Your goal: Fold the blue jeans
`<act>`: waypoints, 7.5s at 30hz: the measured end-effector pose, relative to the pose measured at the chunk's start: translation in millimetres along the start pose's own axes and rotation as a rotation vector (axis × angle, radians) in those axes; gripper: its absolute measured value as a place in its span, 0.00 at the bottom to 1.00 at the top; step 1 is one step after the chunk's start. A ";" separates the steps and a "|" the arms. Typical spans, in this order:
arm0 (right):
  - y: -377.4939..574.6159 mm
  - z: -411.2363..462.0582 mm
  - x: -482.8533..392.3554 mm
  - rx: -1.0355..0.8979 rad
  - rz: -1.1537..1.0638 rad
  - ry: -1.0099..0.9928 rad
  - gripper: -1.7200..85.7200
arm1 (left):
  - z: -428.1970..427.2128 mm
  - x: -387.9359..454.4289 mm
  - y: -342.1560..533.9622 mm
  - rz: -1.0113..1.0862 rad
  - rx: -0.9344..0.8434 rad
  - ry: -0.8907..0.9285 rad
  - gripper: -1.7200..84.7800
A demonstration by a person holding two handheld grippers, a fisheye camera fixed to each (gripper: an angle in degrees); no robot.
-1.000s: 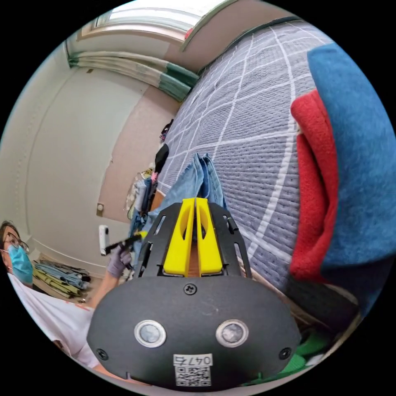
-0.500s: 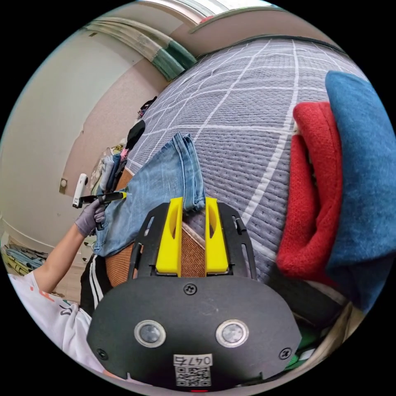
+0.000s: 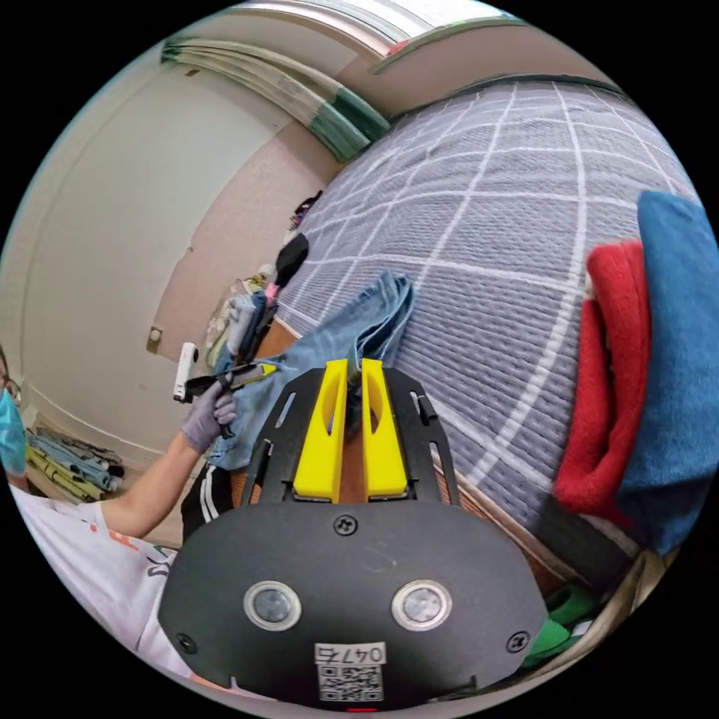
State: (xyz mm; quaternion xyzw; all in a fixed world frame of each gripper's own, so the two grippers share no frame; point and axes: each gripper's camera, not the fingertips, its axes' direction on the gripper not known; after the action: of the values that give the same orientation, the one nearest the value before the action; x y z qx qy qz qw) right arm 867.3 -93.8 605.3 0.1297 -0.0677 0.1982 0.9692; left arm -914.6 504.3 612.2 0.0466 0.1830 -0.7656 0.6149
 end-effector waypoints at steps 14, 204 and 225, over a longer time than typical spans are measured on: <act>-65.2 -21.6 -160.0 -0.021 -0.324 -0.237 0.02 | 127.8 -10.2 103.5 -0.006 0.125 0.042 0.01; -54.5 -540.1 -31.5 0.025 -0.245 0.451 0.02 | 218.9 -320.1 697.0 -0.481 0.147 0.462 0.11; -58.8 -540.0 -36.8 0.368 -0.419 0.650 0.01 | 110.0 -240.2 722.4 -0.244 0.194 -0.050 0.01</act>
State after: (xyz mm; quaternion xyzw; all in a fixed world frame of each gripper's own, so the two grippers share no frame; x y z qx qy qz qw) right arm 900.5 -9.1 68.5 0.2421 0.3056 0.0366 0.9201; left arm -147.6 561.6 624.5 0.0640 0.0970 -0.8496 0.5144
